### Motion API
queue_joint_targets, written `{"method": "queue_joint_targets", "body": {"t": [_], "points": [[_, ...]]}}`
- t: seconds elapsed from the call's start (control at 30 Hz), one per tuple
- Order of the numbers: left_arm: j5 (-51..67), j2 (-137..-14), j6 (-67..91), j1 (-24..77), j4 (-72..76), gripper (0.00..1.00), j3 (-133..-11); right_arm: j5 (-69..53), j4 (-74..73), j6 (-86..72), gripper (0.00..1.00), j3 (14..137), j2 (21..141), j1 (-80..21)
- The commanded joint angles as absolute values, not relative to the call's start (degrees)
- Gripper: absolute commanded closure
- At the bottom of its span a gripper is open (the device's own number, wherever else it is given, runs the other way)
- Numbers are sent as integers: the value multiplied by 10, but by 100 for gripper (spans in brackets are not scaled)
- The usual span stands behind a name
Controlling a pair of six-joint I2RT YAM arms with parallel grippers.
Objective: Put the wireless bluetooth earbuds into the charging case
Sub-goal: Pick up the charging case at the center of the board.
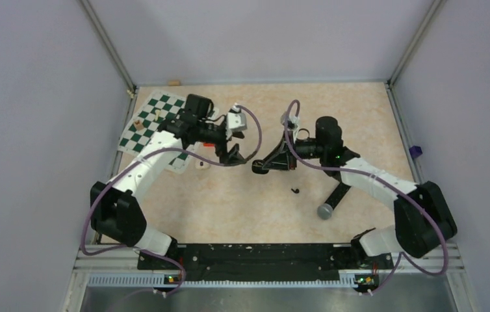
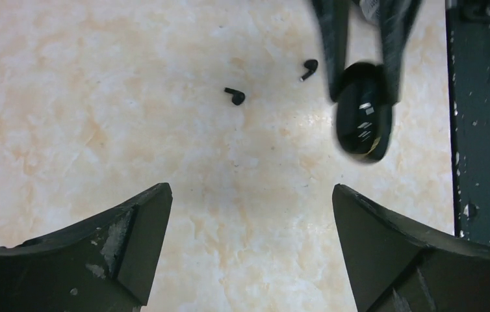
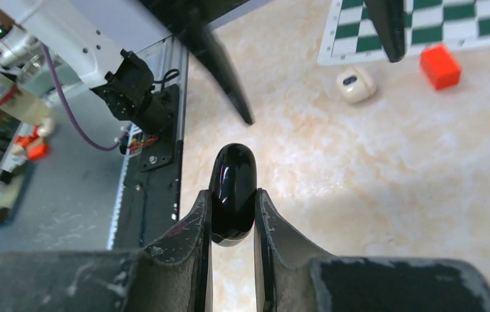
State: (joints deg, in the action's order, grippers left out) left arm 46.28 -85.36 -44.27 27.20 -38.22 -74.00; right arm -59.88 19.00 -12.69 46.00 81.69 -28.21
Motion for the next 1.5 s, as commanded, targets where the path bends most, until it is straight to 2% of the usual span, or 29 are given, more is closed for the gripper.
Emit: {"method": "queue_joint_targets", "body": {"t": [0.0, 0.23, 0.67, 0.77, 1.03, 1.33, 1.47], "points": [[673, -844, -352, 209, -327, 1, -744, -599, 242, -51, 98, 440, 730, -278], [797, -888, -200, 210, -206, 1, -721, -576, 347, -60, 99, 377, 677, -278], [788, -895, -121, 236, -129, 16, -690, -537, 522, -147, 99, 319, 682, -278], [784, -899, -120, 245, -128, 22, -690, -517, 546, -155, 98, 310, 684, -277], [778, -901, -133, 262, -134, 25, -688, -466, 583, -165, 98, 294, 688, -277], [773, -892, -140, 272, -141, 41, -691, -451, 572, -159, 98, 298, 701, -278], [769, -889, -141, 273, -141, 53, -691, -456, 565, -156, 99, 300, 703, -278]]}}
